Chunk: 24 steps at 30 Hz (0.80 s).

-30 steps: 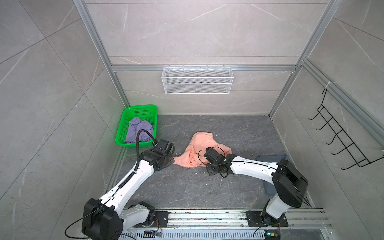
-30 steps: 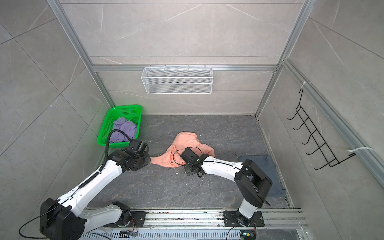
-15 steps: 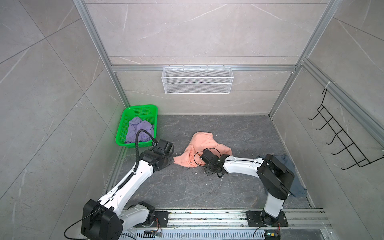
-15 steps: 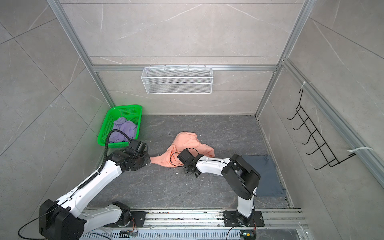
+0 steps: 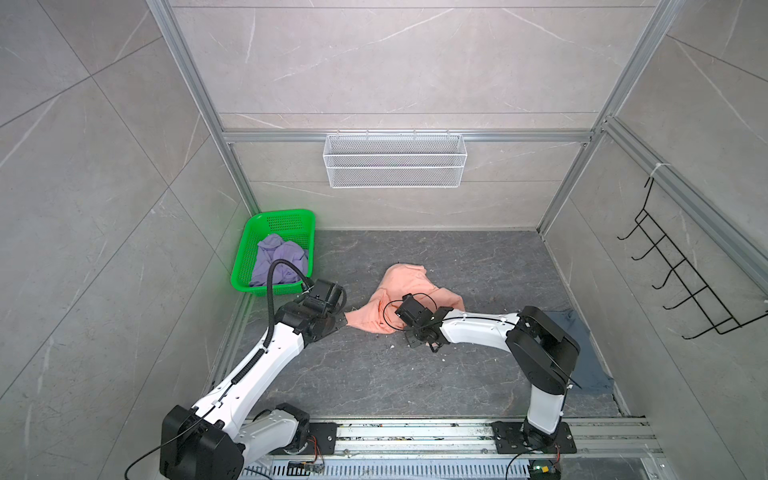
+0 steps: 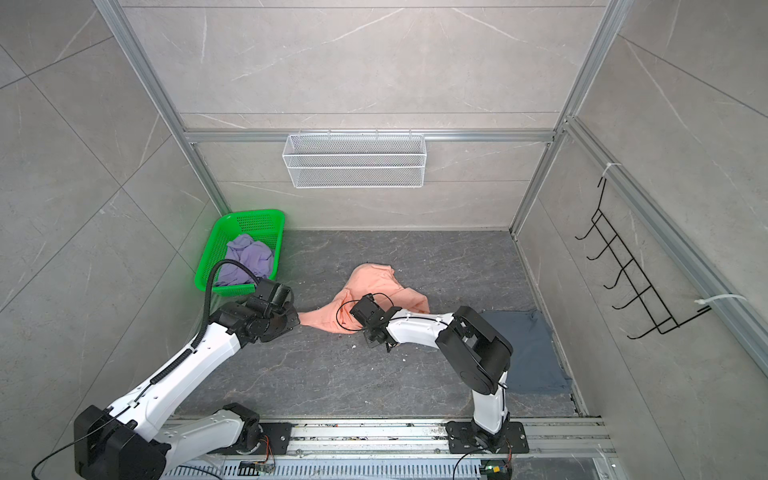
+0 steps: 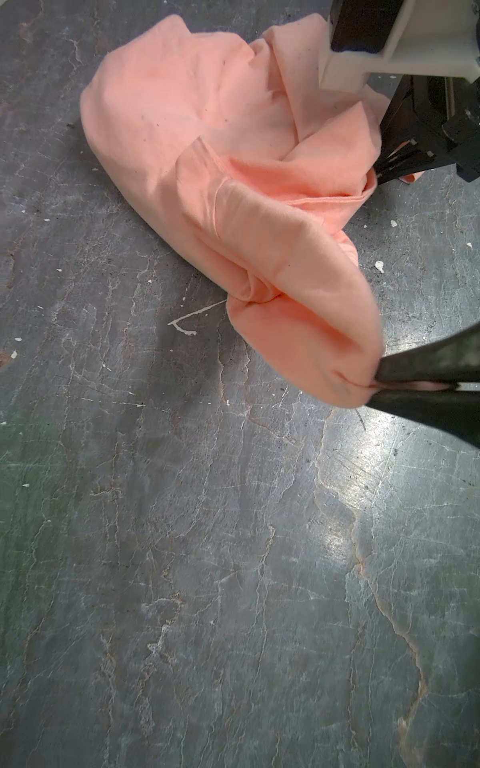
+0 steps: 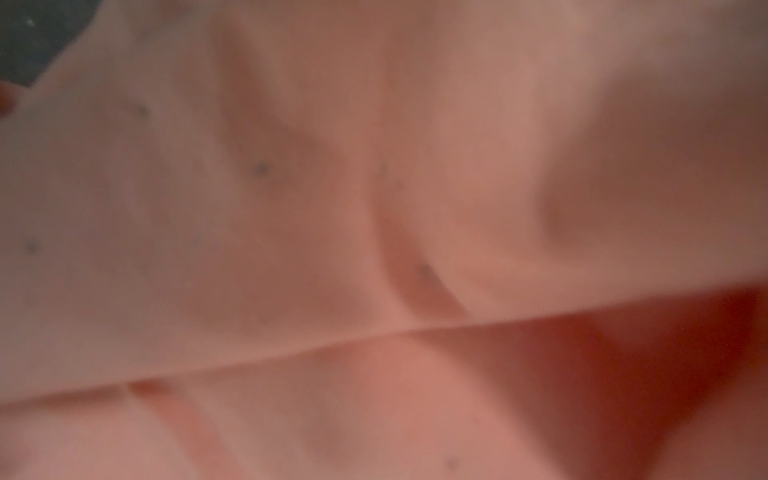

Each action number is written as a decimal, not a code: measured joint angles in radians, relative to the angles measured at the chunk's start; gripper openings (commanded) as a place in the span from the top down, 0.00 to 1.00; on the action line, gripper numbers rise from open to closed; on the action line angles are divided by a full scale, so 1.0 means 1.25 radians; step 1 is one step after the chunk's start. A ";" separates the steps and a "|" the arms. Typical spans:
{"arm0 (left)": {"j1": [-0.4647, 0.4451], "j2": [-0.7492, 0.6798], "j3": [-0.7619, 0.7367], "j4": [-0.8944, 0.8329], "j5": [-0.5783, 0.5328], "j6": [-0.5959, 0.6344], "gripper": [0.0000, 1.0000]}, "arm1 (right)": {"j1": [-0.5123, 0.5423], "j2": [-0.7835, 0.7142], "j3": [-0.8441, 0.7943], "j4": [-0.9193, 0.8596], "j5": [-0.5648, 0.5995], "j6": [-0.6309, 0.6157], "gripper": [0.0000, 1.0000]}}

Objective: Fold and stack the t-shirts
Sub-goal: 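Grasp another edge of the pink t-shirt with the right gripper, then lift the pink t-shirt with both grippers and spread it apart, farther from the robot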

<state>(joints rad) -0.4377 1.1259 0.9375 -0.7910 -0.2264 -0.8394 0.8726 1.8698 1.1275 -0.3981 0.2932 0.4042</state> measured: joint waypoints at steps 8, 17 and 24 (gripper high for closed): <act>0.065 -0.010 0.071 -0.015 0.010 0.037 1.00 | -0.010 -0.273 -0.017 -0.164 0.079 0.085 1.00; 0.118 -0.003 0.386 -0.013 0.015 0.155 1.00 | -0.150 -0.446 0.188 -0.326 0.248 0.041 1.00; 0.122 0.054 0.706 -0.016 0.012 0.280 1.00 | -0.214 -0.428 0.523 -0.336 0.334 -0.165 1.00</act>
<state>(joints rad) -0.2855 1.1931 1.8198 -0.8108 -0.2119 -0.4892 0.6048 1.3342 1.7809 -0.8185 0.7105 0.1982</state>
